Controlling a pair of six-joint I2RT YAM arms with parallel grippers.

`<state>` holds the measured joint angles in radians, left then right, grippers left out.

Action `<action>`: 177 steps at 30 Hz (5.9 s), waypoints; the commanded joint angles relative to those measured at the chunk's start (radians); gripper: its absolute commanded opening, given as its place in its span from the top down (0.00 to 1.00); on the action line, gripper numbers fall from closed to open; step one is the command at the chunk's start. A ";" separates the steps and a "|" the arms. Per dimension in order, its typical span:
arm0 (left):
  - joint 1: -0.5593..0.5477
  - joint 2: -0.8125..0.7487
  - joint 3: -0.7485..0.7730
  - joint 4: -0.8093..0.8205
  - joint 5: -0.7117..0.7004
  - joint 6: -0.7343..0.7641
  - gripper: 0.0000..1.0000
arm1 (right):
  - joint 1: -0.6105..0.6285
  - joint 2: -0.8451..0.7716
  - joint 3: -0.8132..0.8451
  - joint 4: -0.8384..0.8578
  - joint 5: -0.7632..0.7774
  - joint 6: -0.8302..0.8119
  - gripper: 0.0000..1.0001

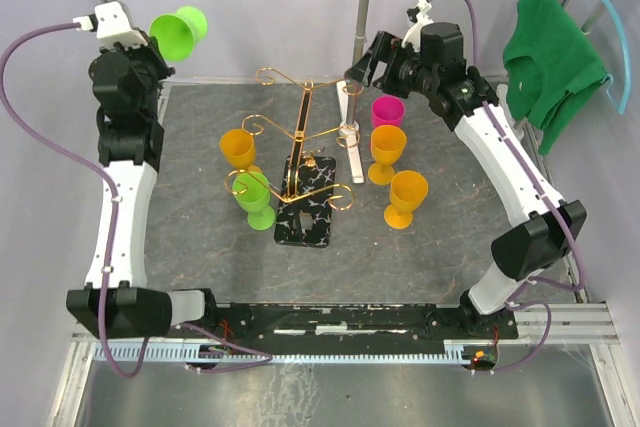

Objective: Place the wine glass upside down on the wine glass rack

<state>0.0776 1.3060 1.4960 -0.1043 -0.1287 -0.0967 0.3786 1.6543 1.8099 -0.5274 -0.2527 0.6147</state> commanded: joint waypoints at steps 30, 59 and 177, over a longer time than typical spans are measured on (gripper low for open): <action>-0.555 -0.215 -0.530 0.965 -0.207 0.272 0.97 | 0.095 0.332 0.252 0.846 -0.220 0.781 0.09; -0.595 -0.222 -0.589 0.980 -0.185 0.224 0.97 | 0.187 0.430 0.373 0.810 -0.257 0.838 0.29; -0.539 -0.100 -0.198 0.399 -0.305 0.191 0.01 | 0.040 -0.106 -0.848 1.486 0.012 -0.230 0.99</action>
<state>-0.4660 1.2041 1.2518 0.2749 -0.4271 0.1234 0.4187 1.5234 0.9939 0.7662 -0.2497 0.3393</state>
